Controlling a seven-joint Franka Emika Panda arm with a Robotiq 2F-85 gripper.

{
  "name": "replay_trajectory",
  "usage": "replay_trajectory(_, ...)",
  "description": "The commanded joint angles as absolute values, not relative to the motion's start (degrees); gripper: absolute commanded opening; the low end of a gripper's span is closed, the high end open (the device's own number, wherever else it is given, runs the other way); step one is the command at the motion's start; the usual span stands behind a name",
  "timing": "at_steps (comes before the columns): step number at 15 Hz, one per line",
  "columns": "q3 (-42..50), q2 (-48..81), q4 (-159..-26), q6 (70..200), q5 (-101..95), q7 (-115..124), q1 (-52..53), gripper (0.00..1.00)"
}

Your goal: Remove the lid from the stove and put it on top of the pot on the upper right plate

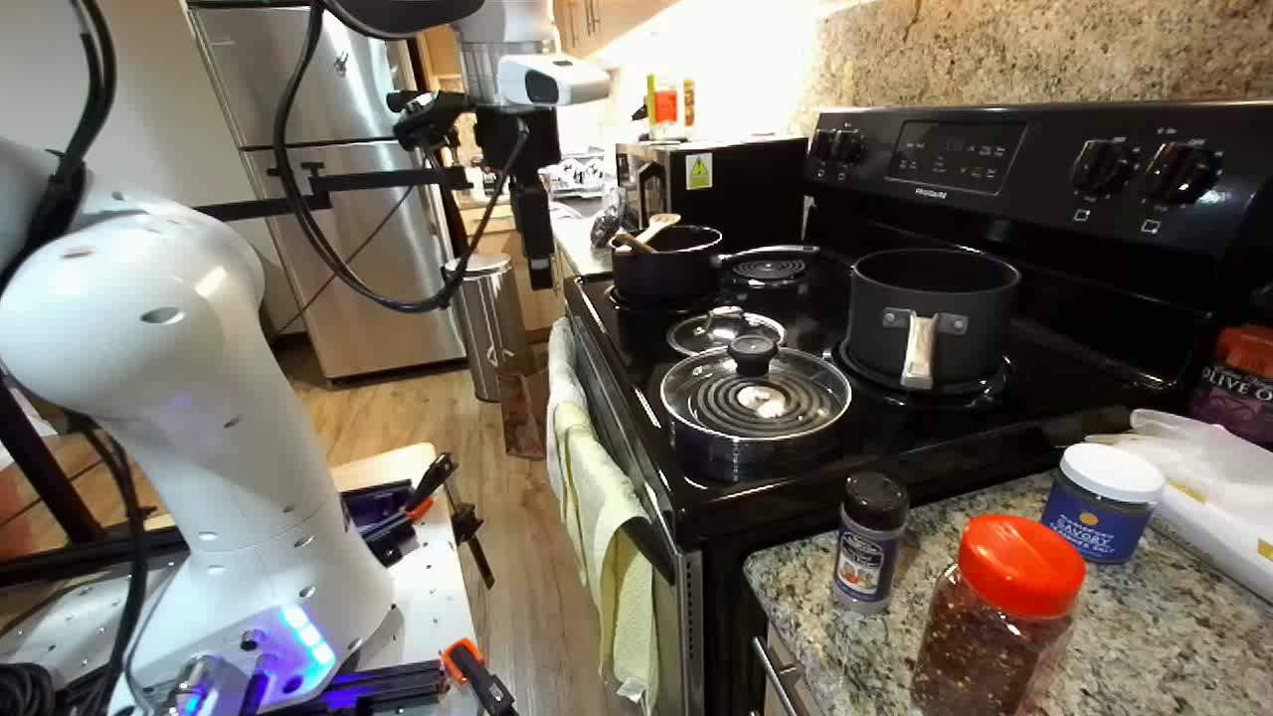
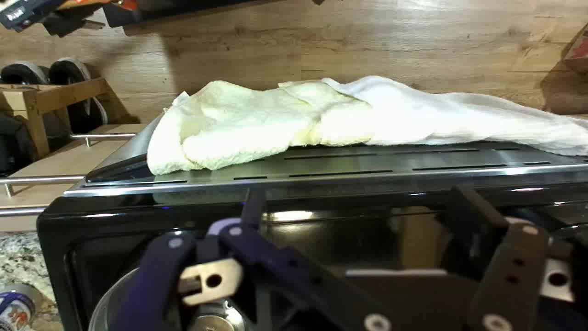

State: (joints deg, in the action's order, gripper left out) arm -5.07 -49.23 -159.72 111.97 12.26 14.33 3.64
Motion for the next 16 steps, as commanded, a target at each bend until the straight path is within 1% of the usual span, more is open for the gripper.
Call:
replay_trajectory(1, -5.51, -49.25, -159.60, 111.74, 12.60, 13.98, 3.11, 1.00)
replay_trajectory(8, -6.88, -40.95, -151.96, 112.30, 7.56, 12.51, 2.30, 1.00)
replay_trajectory(16, -10.41, -22.04, -138.65, 122.43, 3.24, 18.51, 1.59, 1.00)
